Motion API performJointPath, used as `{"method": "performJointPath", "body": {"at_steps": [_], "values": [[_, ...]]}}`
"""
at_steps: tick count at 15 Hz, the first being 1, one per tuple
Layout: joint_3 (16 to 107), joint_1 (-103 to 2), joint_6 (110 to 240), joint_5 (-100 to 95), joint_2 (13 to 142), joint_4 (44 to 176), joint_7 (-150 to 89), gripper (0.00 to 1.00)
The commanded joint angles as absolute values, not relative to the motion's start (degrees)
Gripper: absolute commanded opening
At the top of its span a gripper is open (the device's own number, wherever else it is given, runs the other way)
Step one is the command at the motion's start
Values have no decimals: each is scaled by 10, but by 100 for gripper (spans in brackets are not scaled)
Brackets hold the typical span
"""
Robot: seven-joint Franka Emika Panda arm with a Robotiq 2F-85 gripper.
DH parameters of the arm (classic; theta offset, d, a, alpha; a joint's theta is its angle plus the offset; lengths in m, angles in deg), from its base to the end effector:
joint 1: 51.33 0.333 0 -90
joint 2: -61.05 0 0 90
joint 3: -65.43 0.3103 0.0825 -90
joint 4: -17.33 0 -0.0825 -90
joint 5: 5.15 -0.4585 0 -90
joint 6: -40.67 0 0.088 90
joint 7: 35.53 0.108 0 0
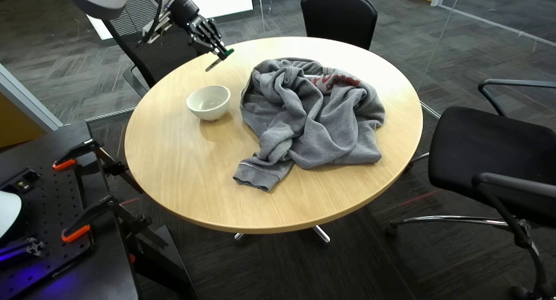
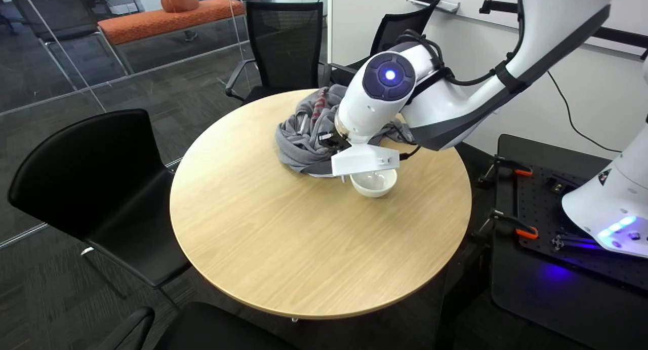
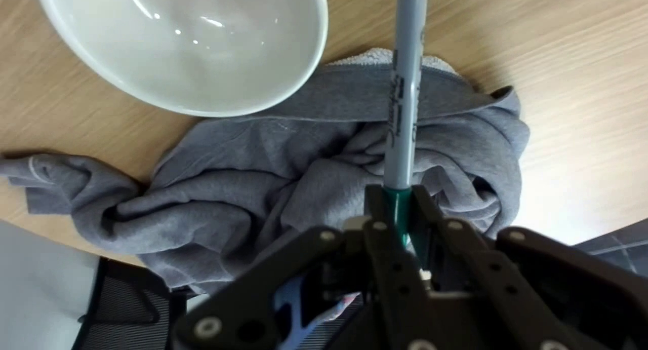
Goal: Put the marker in the white bowl
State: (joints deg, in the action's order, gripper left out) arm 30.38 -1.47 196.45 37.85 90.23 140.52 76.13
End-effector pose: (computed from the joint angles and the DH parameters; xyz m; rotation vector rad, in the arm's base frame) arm 0.5911 0.1634 0.1383 2.5059 -1.2468 0.8297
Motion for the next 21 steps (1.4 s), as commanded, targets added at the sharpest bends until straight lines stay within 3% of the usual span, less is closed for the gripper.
{"method": "performJointPath", "body": {"at_steps": [1, 13, 21], "values": [[323, -25, 1911, 457, 864, 1427, 860, 4], [593, -269, 1772, 586, 798, 1448, 988, 4], [658, -349, 1752, 575, 806, 1441, 983, 4]]}}
